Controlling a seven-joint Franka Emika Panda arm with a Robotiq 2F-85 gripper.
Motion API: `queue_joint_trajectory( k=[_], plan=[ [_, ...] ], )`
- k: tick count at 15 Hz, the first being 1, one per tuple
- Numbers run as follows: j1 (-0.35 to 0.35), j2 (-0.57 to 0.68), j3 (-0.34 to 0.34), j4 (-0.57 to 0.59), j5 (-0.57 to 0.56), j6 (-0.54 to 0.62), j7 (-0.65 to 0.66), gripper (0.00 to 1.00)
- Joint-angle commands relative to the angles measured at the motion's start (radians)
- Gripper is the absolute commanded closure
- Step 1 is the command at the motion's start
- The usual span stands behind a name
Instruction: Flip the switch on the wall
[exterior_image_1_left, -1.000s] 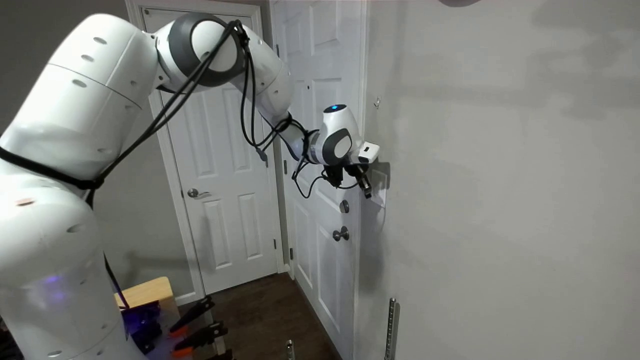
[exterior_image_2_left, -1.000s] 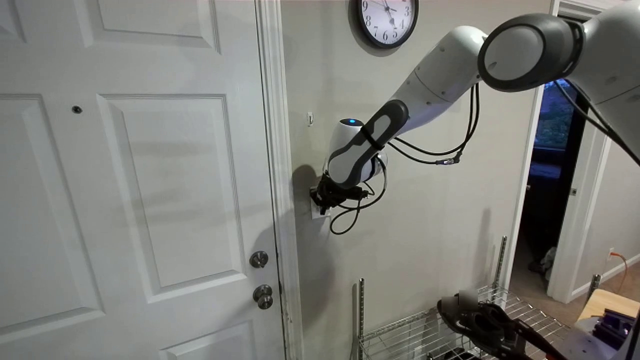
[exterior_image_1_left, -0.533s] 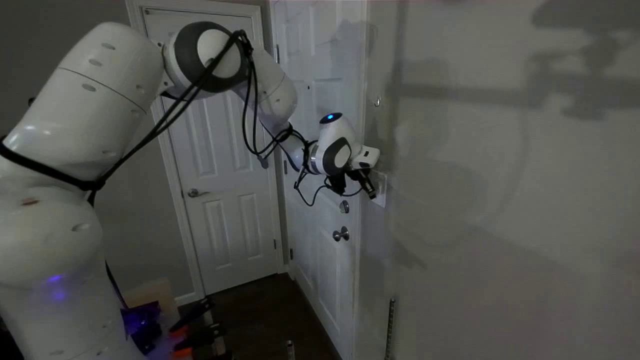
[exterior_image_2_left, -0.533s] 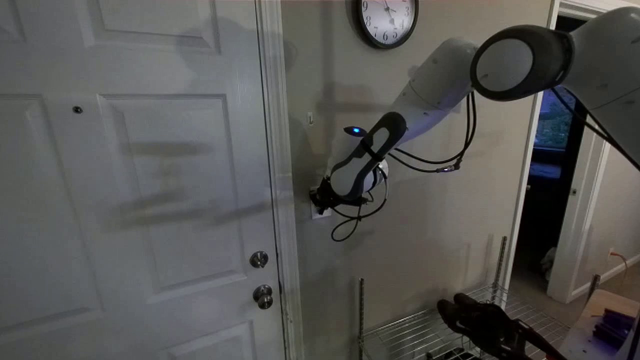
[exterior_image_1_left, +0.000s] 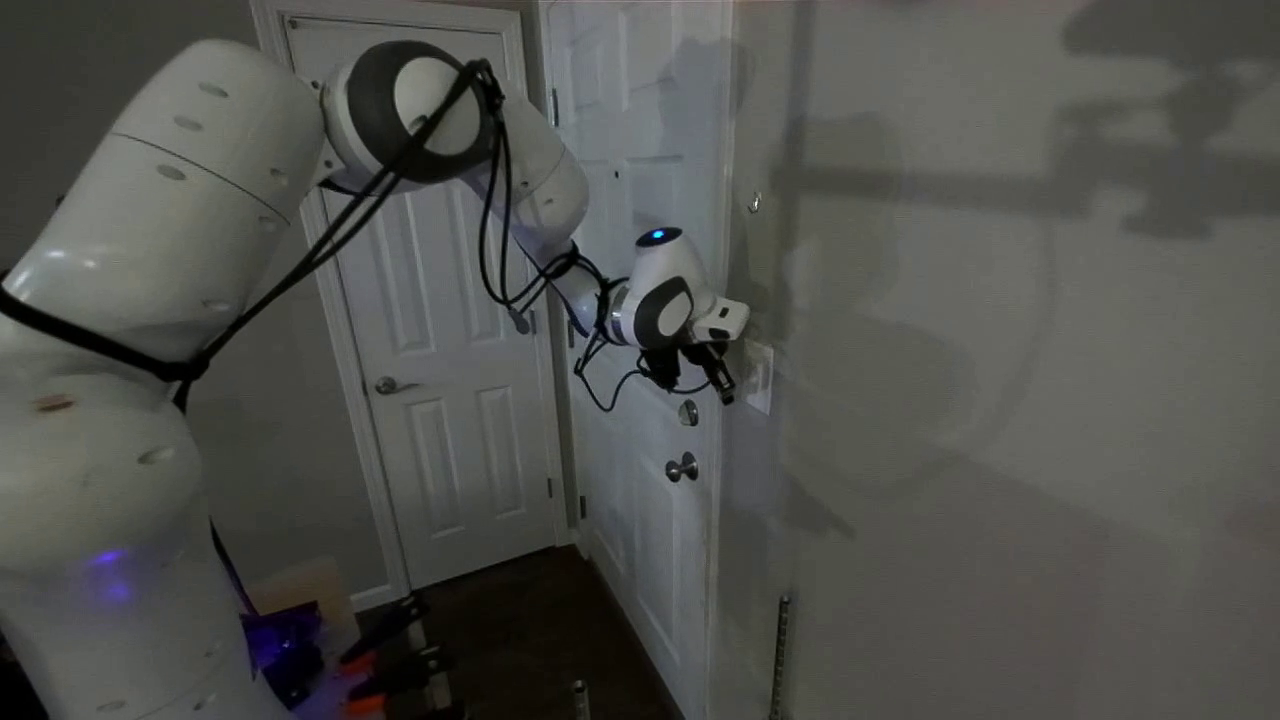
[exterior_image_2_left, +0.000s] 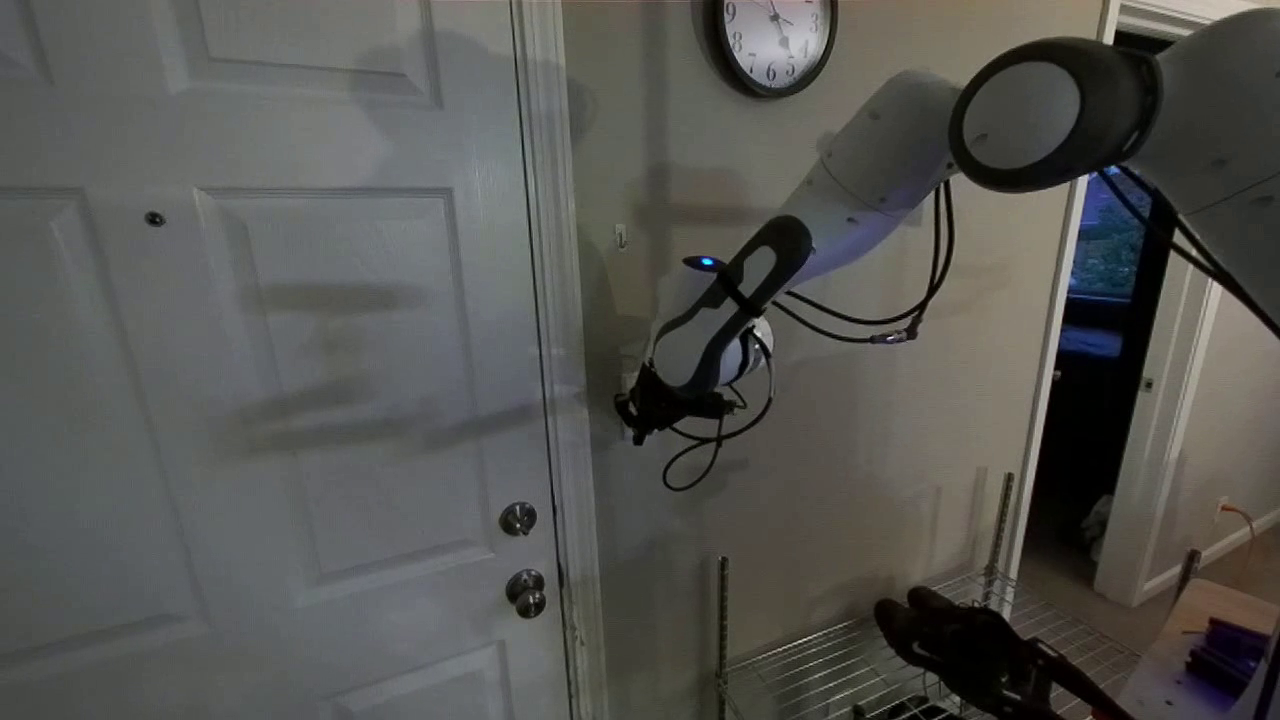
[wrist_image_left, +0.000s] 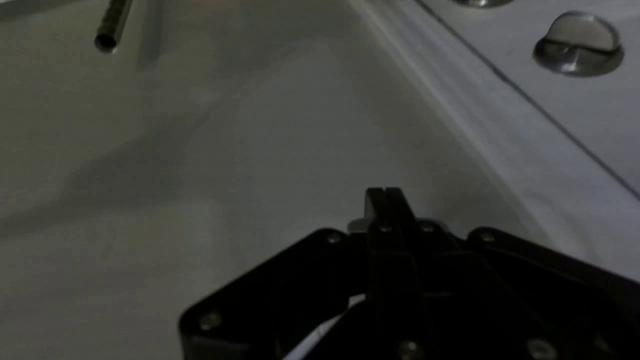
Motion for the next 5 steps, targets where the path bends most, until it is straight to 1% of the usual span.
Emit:
queue_joint_trajectory(
  k=[1, 2, 5],
  plan=[
    [-0.107, -0.109, 0.151, -0.060, 0.106, -0.166, -0.114, 0.98],
    [-0.124, -0.121, 0.174, -0.055, 0.134, -0.204, -0.127, 0.99],
    [-0.138, -0.143, 0.181, -0.039, 0.176, -0.277, -0.118, 0.98]
  ],
)
